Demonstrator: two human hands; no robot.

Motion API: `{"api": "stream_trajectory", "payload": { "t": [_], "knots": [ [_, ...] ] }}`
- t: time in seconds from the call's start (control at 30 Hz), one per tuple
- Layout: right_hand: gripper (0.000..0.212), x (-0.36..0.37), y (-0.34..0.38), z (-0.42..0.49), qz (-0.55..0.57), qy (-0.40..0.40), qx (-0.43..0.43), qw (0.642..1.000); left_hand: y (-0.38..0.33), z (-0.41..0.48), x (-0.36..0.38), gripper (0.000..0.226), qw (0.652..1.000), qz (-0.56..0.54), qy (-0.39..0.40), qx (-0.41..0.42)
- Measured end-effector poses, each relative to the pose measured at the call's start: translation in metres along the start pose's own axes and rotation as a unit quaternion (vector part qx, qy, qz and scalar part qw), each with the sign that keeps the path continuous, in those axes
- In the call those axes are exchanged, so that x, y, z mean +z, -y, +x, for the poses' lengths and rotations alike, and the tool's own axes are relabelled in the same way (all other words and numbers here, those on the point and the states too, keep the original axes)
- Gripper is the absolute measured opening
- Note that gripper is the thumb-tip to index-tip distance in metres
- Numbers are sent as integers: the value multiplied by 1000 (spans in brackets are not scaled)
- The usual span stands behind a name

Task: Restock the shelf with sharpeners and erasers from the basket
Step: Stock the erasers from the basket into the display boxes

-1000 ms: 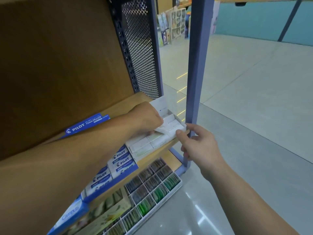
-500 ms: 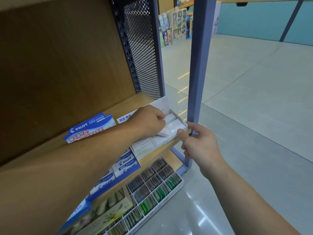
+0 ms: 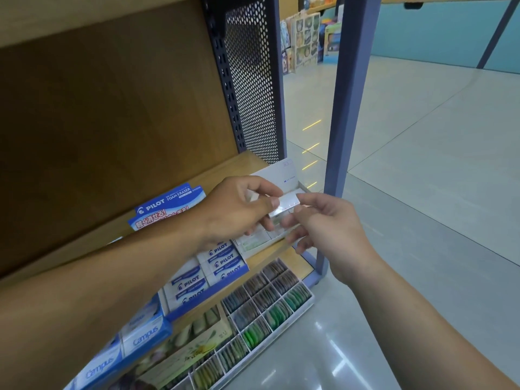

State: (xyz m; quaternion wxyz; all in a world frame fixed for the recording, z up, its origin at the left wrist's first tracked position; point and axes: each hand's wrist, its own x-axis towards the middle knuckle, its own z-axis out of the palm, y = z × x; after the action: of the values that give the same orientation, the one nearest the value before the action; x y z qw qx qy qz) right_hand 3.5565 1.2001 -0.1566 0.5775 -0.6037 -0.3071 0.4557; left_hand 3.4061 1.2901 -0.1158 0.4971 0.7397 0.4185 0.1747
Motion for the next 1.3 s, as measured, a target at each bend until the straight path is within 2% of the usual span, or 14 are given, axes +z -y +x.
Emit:
{"api": "stream_trajectory", "payload": {
  "t": [0.1,0.17,0.27,0.4,0.47,0.6,0.7,0.8,0.9,0.97,1.07,1.17,1.23,1.3],
  "knots": [
    [24,3,-4,5,9,-17,-11,1000,5,-1,-8,13,1000,13,-21,-14],
    [21,2,-10,11,-42,-71,-45,996,11,3,-11,8,995,58,-73,-32],
    [18,-3,-21,17,-180,-168,-119,962,20,13,-9,7,987,91,-123,-47],
    [31,-6,-36,18,-336,-191,-158,909,32,28,-6,5,976,179,-120,-40],
    [36,-7,-41,20,-350,-179,-167,904,33,33,-6,8,968,228,-104,-25],
    [30,-8,-43,22,-340,-169,-162,911,24,31,-5,19,944,326,-51,9],
    [27,-6,-37,17,-353,-191,-188,896,23,22,-8,36,943,328,-58,20],
    [25,-2,-30,13,-366,-198,-228,880,24,12,-15,42,951,301,-54,37],
    [19,5,-23,11,-327,-165,-247,897,20,0,-30,63,970,244,9,2],
    [16,10,-14,9,-268,-110,-213,933,20,-9,-37,73,983,173,46,-30],
    [16,22,-2,6,-160,-13,-134,978,21,-20,-38,81,999,27,15,-12],
    [13,34,2,1,-75,51,-82,992,22,-24,-38,71,999,-43,-10,15],
    [10,40,3,-3,-45,62,-70,995,20,-26,-39,54,999,-13,-16,38],
    [8,42,4,-3,-42,39,-70,996,20,-24,-39,30,998,41,-30,47]
  ]
}}
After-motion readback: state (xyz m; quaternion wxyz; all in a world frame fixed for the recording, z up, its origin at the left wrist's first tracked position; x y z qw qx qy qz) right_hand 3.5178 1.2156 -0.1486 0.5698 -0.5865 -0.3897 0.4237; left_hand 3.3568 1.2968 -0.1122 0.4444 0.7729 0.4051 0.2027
